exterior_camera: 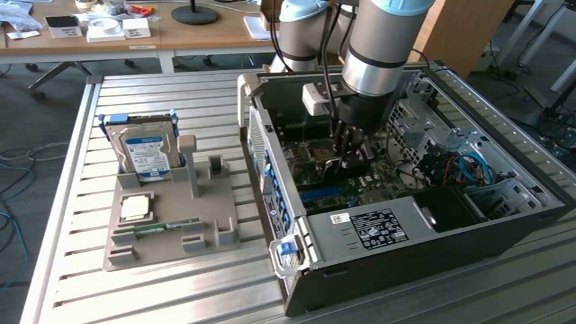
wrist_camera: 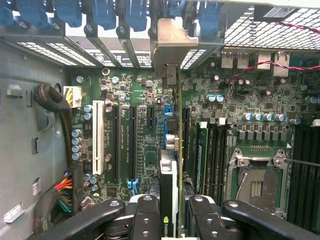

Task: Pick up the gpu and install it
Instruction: 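Insert the gpu into the slot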

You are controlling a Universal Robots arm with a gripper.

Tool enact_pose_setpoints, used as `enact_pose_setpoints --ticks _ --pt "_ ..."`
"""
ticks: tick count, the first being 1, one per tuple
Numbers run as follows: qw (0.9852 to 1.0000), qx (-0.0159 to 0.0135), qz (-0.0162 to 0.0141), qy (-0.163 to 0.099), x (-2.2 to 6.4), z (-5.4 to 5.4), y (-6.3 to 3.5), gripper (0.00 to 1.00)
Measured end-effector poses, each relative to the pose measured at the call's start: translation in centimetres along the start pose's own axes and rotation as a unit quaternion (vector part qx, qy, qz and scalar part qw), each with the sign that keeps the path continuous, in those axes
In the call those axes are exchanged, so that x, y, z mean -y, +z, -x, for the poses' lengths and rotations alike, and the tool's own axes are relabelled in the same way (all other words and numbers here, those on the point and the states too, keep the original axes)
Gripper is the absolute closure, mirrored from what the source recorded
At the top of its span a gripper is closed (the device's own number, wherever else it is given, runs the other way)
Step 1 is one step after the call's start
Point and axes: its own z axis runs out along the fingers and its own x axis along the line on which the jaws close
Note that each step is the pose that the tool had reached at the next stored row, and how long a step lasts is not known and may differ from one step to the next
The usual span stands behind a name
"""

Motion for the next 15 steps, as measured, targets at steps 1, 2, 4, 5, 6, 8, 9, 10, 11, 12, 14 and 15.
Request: enact_pose_setpoints --ticks 1,2,4,5,6,8,9,10,11,12,14,15 --pt "1.0 0.0001 0.0 0.0 0.0 0.0 0.07 0.73" --pt "1.0 0.0 0.0 0.0 -0.01 -0.01 0.13 0.73" --pt "1.0 -0.0001 0.0 0.0 -0.03 -0.01 0.26 0.73" --pt "1.0 -0.0001 0.0001 0.0 -0.03 -0.01 0.33 0.73" --pt "1.0 0.0 0.0001 0.0 -0.03 -0.01 0.4 0.73" --pt "1.0 -0.0002 0.0001 0.0 -0.04 -0.02 0.46 0.73" --pt "1.0 -0.0002 0.0001 0.0 -0.04 -0.02 0.46 0.73" --pt "1.0 -0.0002 0.0001 0.0 -0.04 -0.02 0.46 0.73" --pt "1.0 -0.0002 0.0001 0.0 -0.04 -0.02 0.46 0.73" --pt "1.0 -0.0001 0.0001 0.0 -0.06 -0.01 0.47 0.73" --pt "1.0 0.0 0.0 0.0 -0.13 -0.01 0.48 0.73" --pt "1.0 0.0 0.0 0.0 -0.17 -0.01 0.48 0.73"
